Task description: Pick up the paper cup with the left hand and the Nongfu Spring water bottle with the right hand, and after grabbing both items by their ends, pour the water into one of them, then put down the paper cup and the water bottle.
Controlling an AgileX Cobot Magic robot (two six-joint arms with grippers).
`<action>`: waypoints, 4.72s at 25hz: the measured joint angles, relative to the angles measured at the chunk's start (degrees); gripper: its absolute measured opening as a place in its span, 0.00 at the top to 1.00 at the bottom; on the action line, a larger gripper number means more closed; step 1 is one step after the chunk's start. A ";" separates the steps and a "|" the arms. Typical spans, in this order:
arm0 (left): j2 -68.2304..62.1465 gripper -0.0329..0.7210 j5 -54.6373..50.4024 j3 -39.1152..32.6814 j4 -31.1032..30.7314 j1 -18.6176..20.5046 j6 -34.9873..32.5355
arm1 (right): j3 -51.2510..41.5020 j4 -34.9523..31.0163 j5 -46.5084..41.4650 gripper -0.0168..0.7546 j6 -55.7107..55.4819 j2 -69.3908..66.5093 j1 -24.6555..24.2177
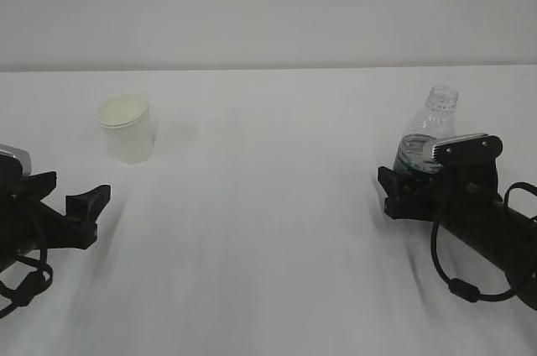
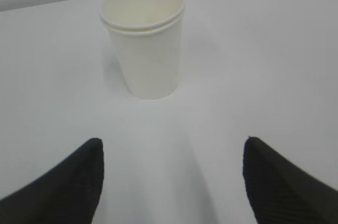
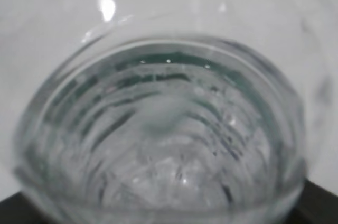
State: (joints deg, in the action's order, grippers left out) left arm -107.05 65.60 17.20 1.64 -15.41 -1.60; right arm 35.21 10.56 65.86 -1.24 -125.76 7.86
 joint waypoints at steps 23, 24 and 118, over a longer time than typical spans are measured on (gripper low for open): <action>-7.67 0.18 0.00 5.88 0.97 0.00 0.00 | -6.18 3.40 -1.53 0.32 0.26 9.33 0.00; -8.17 0.18 0.00 6.56 0.87 0.00 0.00 | -6.82 3.40 -1.53 0.32 0.57 9.91 0.00; -29.65 0.18 -3.43 41.35 -3.82 4.66 2.55 | -8.22 8.73 -1.90 0.36 1.79 19.01 0.00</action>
State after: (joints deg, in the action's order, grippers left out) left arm -136.70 62.18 58.56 -2.18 -10.75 0.95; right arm 26.99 19.29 63.96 0.56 -106.75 7.86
